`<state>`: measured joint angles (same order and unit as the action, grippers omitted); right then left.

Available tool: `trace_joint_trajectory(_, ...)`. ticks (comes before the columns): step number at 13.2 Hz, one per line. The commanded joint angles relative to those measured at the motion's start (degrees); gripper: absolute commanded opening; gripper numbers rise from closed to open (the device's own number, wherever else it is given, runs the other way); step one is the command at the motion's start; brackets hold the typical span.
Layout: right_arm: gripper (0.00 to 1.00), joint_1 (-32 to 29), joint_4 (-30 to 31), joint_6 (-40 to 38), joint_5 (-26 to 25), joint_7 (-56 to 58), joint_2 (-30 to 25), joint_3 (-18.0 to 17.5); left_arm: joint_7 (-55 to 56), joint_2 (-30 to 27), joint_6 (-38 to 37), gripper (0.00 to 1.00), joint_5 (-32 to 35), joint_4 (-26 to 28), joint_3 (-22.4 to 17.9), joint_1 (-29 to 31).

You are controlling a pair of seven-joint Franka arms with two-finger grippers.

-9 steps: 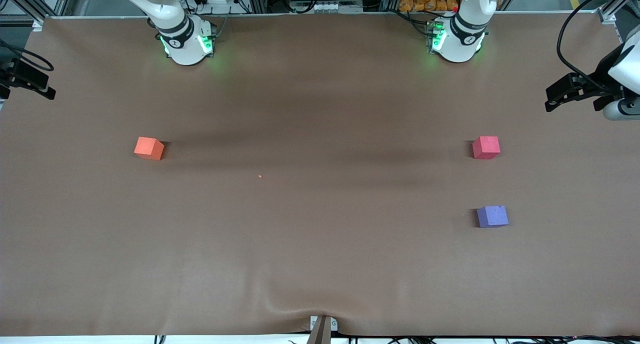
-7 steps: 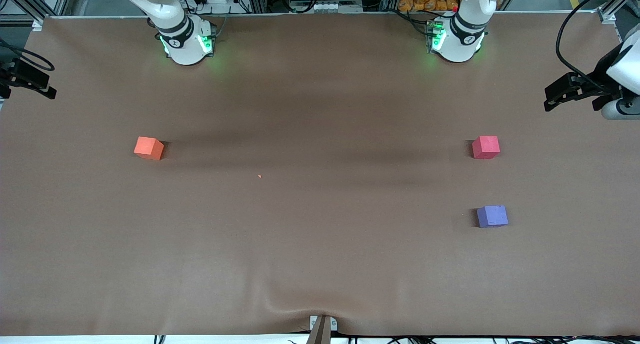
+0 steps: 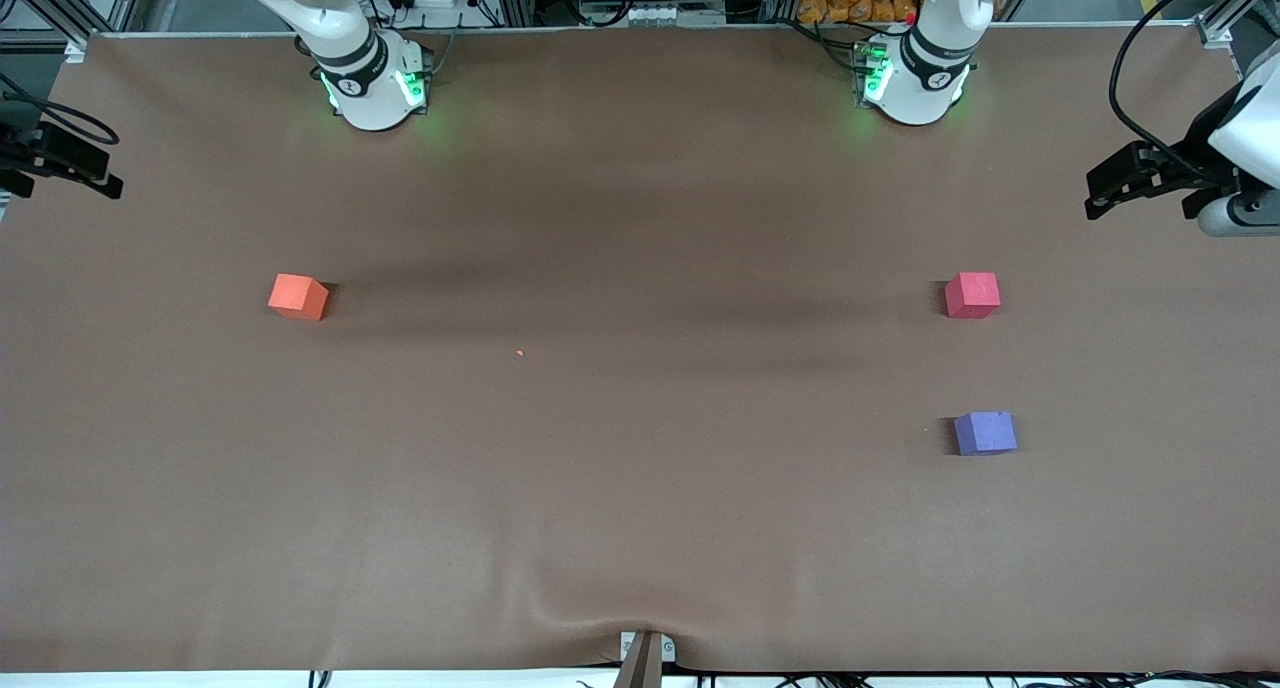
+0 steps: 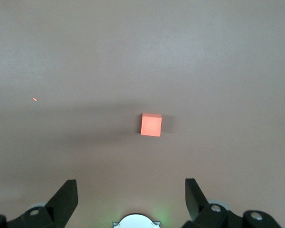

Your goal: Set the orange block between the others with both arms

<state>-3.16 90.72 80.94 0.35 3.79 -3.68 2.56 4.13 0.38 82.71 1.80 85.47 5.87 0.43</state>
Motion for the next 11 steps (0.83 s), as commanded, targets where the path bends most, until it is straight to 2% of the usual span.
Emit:
trace_joint_trajectory(1, 1.0, -0.7, 3.8, 0.1, -1.1, -0.4, -1.2, -0.3, 0.0, 0.3, -1.3, 1.0, -0.9, -0.7, 0.2, 0.2)
trace_joint_trajectory(5, 1.0, -1.5, 7.9, 1.3, -1.1, -0.4, -0.8, -0.3, 0.1, 0.3, -1.2, 1.0, -0.9, -0.3, 0.2, 0.3)
trace_joint_trajectory(11, 1.0, -2.8, 19.6, 9.9, -1.1, -0.4, -0.7, -0.3, -0.4, 0.4, -0.9, 1.0, -0.9, 0.0, 0.2, 0.5)
